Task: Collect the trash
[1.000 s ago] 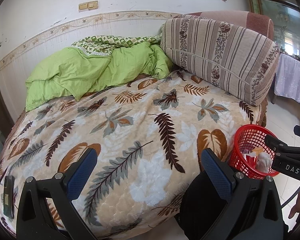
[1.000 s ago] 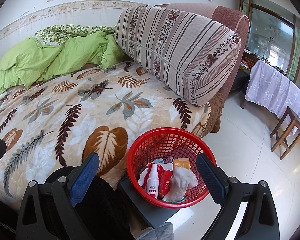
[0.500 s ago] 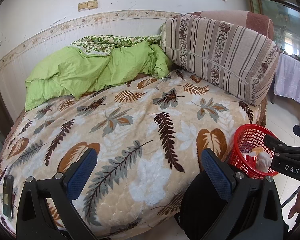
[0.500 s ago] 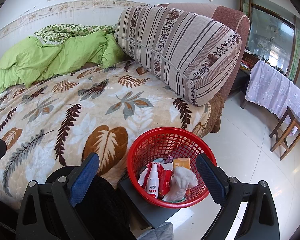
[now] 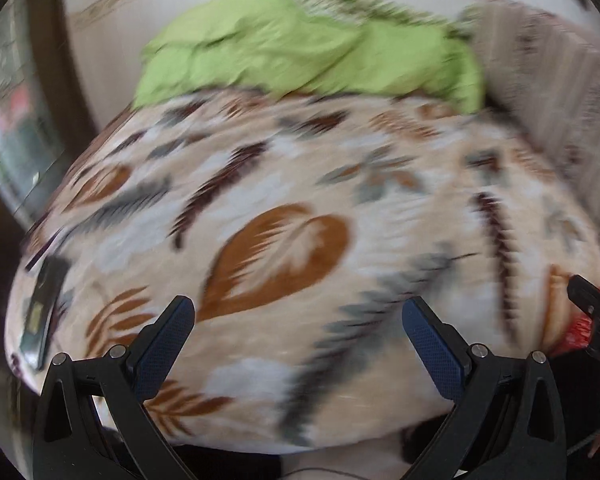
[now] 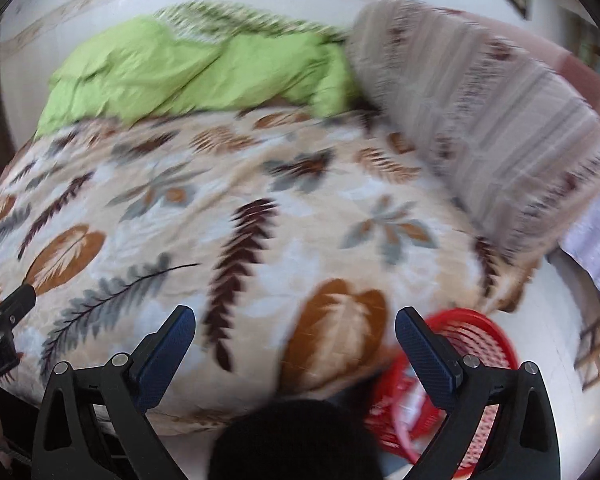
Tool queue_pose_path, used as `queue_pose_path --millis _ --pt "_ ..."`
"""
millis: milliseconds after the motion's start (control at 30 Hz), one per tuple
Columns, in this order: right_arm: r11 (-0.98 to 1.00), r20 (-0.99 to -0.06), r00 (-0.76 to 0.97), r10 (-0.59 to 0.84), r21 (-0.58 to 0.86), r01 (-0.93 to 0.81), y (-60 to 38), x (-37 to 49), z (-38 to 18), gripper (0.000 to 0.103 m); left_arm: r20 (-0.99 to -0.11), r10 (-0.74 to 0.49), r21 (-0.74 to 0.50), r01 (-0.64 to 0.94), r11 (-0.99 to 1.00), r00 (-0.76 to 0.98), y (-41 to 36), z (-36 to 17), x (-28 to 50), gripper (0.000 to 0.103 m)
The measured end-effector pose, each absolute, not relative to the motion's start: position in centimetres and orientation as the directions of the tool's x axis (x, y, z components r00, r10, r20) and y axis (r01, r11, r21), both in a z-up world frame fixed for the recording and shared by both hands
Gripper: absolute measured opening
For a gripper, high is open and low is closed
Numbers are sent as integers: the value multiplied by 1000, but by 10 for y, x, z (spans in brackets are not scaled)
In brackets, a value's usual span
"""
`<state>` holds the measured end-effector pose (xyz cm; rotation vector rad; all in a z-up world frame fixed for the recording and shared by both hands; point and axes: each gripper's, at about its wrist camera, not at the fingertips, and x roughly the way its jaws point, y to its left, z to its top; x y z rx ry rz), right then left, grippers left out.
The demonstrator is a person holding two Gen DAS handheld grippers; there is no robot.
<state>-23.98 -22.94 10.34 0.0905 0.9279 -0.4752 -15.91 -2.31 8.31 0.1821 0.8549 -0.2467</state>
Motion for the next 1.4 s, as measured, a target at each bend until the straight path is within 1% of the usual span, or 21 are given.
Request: queue_pose_path --millis 67,133,167,233,300,433,567,633,800,900,1400 --pt "922 -826 477 -302 -126 367 -216 -196 76 101 -806 -30 109 197 974 591 -5 64 -132 103" --pt "936 -871 424 -247 -100 338 -205 -157 50 101 -827 3 112 159 981 563 8 52 -111 103" --pt "943 -877 427 -221 -80 324 -201 -137 41 101 -834 27 121 134 984 551 13 47 -99 103" --pt "938 -881 414 -230 -87 336 -196 -103 28 101 -845 27 106 118 987 534 18 42 -81 103" --pt "940 -879 449 -161 3 342 -196 -74 19 101 -857 6 73 108 991 515 21 34 -62 103" --pt "919 -824 511 -244 -29 392 -193 -41 7 102 -866 -18 45 115 992 500 21 23 -25 103" --pt "914 -815 522 -250 -21 405 -192 -39 5 102 -844 -24 39 106 994 536 24 18 2 103" --pt "914 -816 524 -244 -12 406 -192 -38 4 102 -834 -47 12 104 994 550 28 14 10 103" --pt "914 -817 525 -240 -9 405 -196 -31 5 102 -811 -54 9 104 995 583 30 12 10 103" --pt "914 -817 526 -239 -7 405 -196 -29 4 102 -802 -35 28 96 995 596 28 11 9 103" --pt "914 -816 526 -238 -6 405 -196 -30 4 102 -789 -56 5 98 995 612 31 11 6 103"
